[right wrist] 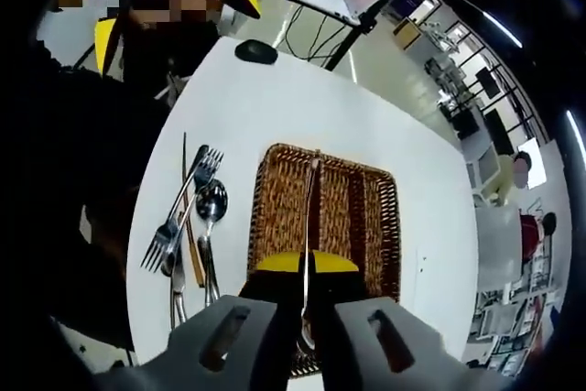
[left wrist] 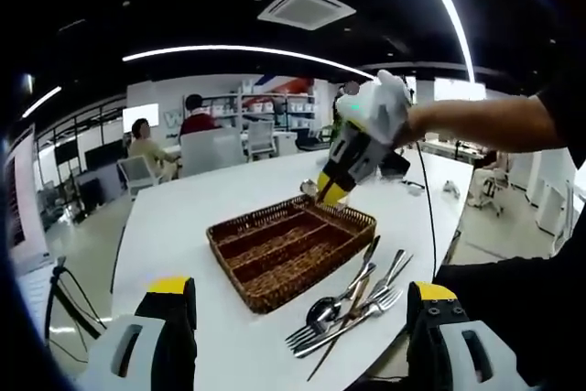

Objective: Arrange the knives, forks, and spoons in their matching storage slots by inserting each utensil handle-first until every utensil is classified and aligned in the correct compartment

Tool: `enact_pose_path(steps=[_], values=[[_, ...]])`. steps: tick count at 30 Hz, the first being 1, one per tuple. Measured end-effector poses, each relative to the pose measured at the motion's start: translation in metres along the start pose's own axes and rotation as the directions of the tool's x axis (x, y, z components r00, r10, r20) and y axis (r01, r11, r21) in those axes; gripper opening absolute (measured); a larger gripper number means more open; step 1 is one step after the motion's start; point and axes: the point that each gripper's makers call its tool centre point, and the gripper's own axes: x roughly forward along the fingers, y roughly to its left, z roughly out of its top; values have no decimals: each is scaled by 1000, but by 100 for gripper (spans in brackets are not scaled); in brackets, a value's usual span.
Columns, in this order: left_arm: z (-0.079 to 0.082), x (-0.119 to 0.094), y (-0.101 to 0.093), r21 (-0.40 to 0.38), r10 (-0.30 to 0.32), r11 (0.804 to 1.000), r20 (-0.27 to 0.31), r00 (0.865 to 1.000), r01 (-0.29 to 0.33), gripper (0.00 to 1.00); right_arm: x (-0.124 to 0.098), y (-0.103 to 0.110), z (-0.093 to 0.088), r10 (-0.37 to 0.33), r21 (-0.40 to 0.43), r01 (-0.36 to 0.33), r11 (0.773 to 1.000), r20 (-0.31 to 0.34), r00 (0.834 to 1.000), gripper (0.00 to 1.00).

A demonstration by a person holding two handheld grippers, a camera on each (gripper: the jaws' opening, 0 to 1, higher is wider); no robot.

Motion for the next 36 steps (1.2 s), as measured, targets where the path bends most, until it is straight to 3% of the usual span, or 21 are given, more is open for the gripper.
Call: enact_pose_path(steps=[15,22,26,31,36], values=[[-7,-4,9,-30,3,1000,18,1000,-3,100,15,-46,3,-36,-16,35,999,-33,999,0],[-6,-11,0,-28,8,1000,27,1000,-7,100,38,-71,2,-30,-108,19,994,-98,995,0],[-4,-16,-4,-25,18,1000,36,999,-17,100,49,-78,-1,-31,-117,17,993,-120,992,0],[-5,-25,-8,-33,24,999,37,999,-22,100,65,-86,-10,-32,-89,20,996,-132,991,0],[-13,-35,-11,-37,27,999,29,999,-26,100,60,-83,-16,-61,-19,59,998,-106,992,0]])
